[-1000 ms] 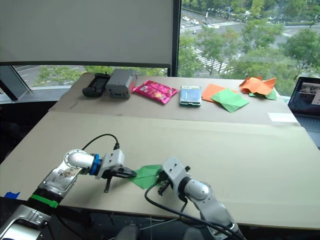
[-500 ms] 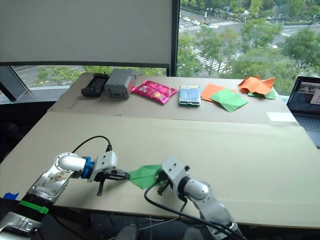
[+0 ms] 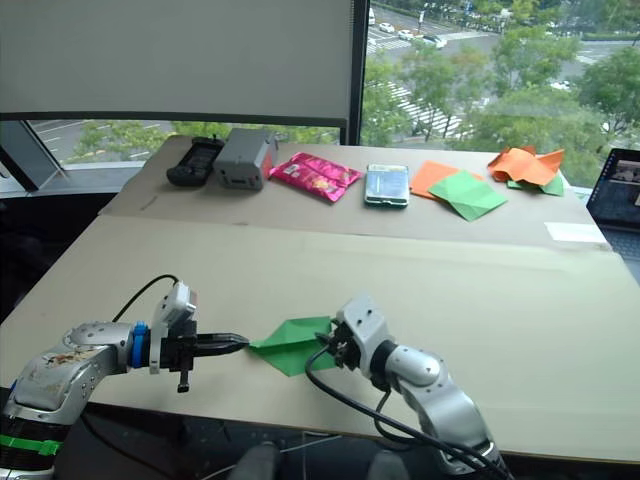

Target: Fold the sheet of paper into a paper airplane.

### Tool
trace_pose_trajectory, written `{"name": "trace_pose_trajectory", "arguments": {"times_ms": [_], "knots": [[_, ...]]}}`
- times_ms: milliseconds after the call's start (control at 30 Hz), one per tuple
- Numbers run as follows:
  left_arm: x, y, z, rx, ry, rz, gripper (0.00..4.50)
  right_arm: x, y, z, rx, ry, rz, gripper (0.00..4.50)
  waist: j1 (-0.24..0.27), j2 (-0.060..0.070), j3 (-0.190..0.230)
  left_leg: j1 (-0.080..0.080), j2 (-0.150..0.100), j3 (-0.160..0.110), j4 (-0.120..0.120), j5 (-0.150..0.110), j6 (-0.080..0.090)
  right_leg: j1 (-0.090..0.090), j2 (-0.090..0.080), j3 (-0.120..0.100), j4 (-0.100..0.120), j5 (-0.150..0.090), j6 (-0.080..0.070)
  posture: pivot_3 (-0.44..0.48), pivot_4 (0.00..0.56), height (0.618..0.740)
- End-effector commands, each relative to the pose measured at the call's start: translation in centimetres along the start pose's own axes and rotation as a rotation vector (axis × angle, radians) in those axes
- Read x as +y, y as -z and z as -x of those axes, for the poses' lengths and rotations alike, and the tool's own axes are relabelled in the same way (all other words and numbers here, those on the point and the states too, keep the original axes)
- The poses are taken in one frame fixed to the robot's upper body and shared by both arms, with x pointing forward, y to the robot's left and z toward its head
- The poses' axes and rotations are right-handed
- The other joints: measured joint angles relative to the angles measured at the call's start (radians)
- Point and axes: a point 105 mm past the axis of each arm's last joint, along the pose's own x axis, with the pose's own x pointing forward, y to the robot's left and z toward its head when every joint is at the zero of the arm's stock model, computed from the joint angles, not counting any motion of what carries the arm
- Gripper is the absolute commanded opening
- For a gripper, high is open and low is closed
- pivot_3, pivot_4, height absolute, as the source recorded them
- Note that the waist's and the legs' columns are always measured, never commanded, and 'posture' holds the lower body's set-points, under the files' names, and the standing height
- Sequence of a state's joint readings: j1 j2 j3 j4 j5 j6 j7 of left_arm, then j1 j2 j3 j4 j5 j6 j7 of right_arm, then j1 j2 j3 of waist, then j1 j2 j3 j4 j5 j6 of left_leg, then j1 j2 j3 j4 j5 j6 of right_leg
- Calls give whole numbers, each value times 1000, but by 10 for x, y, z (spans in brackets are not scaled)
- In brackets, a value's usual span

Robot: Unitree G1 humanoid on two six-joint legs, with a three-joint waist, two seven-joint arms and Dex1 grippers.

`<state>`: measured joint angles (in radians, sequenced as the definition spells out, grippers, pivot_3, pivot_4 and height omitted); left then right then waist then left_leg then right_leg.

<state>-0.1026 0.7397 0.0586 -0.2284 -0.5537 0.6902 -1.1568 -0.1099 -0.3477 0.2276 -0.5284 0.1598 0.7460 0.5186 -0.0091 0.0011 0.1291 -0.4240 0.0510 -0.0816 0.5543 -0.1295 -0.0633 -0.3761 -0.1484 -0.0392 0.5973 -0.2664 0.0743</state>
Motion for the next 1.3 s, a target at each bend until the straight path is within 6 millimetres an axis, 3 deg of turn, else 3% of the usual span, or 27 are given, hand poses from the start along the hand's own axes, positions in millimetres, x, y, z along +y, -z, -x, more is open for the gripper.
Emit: {"name": "trace_pose_trajectory", "arguments": {"times_ms": [33,300,567,667,933,1033,1200,1300], "knots": [[-5,-5,0,-43,-13,8,0,-12,-13,3,-28,-30,1,3576,-1,0,0,0,0,0,0,0,0,0,0,0,0,0,0,0,150,713],[-6,-2,-5,-80,-36,37,0,-30,-5,-16,29,-176,-42,3576,-3,-1,2,0,0,0,0,0,0,-1,0,0,-2,0,0,0,150,713],[-10,2,-5,-77,-43,39,0,-18,-7,-19,49,-342,-233,3576,-1,-1,2,1,0,0,1,0,1,3,1,0,1,1,1,0,150,713],[-12,3,-5,-74,-41,37,0,-16,-5,-19,64,-366,-245,2783,-1,-1,2,1,0,0,1,0,1,3,1,0,0,2,1,0,150,713],[-11,3,-5,-65,-46,32,0,-11,-7,-21,45,-373,-254,21,-2,0,2,0,0,0,1,0,0,3,1,0,-1,1,1,0,150,713],[-9,2,-4,-71,-49,32,0,-8,-13,-20,16,-379,-237,21,-2,0,2,0,0,0,1,0,0,3,1,0,-1,1,1,0,150,713],[-2,-4,-4,-83,-66,27,0,-11,-49,-11,-139,-326,-5,21,0,0,2,0,-1,0,1,0,0,3,1,0,0,1,1,0,150,713],[3,-13,-3,-120,-72,28,0,-18,-80,0,-283,-193,394,21,3,0,2,0,-1,0,1,0,0,3,1,0,-1,1,1,0,150,713]]}}
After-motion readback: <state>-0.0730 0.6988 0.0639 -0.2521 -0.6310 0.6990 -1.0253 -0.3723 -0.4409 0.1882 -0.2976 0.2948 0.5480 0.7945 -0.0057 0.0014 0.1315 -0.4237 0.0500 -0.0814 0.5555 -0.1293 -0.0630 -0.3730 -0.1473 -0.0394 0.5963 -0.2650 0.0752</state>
